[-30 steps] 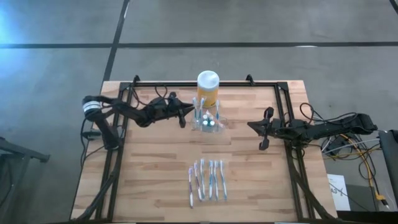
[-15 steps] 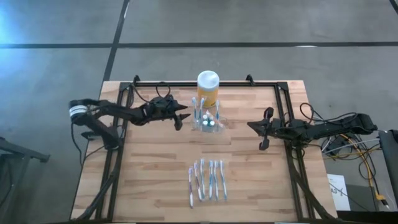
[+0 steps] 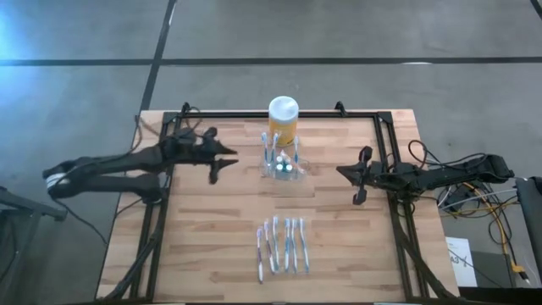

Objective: Pick & Place toothbrushing station
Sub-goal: Put the blue toothbrush into the transparent organizer

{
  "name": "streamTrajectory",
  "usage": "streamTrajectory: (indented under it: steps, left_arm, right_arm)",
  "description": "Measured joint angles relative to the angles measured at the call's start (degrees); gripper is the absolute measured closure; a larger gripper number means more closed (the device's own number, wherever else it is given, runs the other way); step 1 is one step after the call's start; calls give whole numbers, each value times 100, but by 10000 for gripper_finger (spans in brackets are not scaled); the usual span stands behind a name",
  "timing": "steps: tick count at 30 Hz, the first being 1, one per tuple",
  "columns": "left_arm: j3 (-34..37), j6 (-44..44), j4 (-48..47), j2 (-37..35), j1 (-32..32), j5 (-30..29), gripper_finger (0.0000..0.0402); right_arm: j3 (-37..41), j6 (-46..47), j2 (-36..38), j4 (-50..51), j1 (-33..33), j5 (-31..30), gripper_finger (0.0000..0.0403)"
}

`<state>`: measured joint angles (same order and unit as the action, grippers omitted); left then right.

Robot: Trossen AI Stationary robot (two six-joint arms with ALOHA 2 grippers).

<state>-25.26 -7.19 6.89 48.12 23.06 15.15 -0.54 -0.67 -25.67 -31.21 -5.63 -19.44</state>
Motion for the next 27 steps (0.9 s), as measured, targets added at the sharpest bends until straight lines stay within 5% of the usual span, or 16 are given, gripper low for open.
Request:
streamTrajectory:
  steps: [5,14,27]
  left_arm:
    - [424,294,-1,-1007,-92,257,388]
    - [1419,461,201,-2582,-175,-53,397]
    - [2472,824,459,-3660,-174,-126,400]
  right_arm:
    - [0,70,2,41,1,4,394]
    - [0,135,4,38,2,12,394]
    - [0,183,2,38,1,15,394]
